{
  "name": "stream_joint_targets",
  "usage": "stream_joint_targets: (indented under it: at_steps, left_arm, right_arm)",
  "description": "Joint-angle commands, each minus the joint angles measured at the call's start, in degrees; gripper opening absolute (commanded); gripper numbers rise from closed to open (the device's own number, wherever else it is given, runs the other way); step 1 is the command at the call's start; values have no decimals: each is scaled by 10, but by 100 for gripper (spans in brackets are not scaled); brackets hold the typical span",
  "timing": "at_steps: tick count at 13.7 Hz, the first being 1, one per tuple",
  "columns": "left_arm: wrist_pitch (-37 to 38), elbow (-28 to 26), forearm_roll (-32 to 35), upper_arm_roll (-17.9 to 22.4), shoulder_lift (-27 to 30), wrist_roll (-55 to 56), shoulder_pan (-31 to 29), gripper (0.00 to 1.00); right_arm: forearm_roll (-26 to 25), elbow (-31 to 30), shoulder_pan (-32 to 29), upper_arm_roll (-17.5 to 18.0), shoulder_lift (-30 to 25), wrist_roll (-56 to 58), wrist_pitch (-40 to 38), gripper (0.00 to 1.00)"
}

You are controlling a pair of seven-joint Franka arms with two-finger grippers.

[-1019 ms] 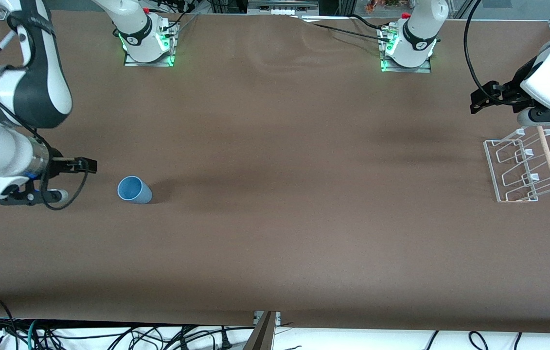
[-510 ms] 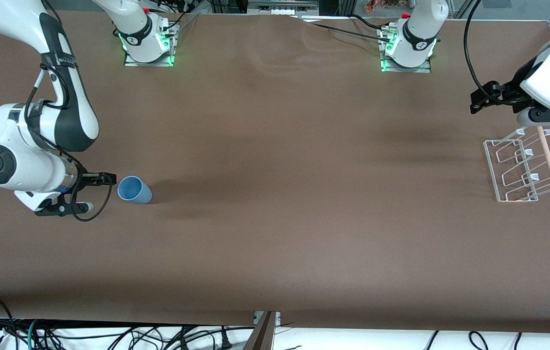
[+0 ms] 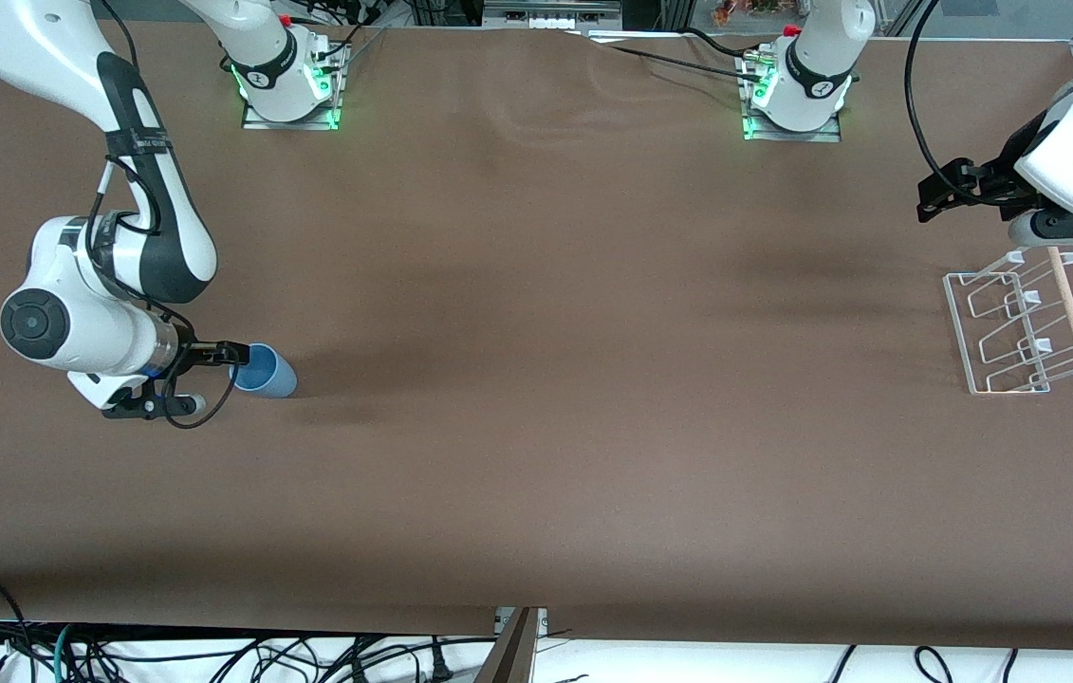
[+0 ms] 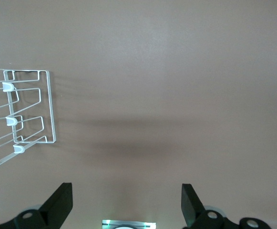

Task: Transfer cup to left arm and place on rack
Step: 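Reach the right gripper down to the blue cup's rim, then close the right gripper on the blue cup's rim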

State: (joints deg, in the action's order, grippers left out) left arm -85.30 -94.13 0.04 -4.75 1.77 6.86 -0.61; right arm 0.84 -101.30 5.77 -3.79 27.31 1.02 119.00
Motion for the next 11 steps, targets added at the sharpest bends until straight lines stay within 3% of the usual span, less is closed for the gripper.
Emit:
stream_joint_targets:
  at_steps: [1,6,7,9,11]
  left_arm:
    - [11,18,0,0,-8,2,3,100]
    - [11,18,0,0,-9,2,3,100]
    - [11,18,0,0,-8,2,3,100]
    - [11,18,0,0,-9,2,3,100]
    - [11,18,0,0,-8,2,3,100]
  right_arm:
    - [24,-6,-6,4,6,0,12,100]
    - [26,-7,-6,4,20,4,21,99]
    - [25,-7,-5,4,21,5,21,85]
    - [25,-7,-5,4,21,5,20,41]
    - [26,-3,-4,5,25,1,20,15]
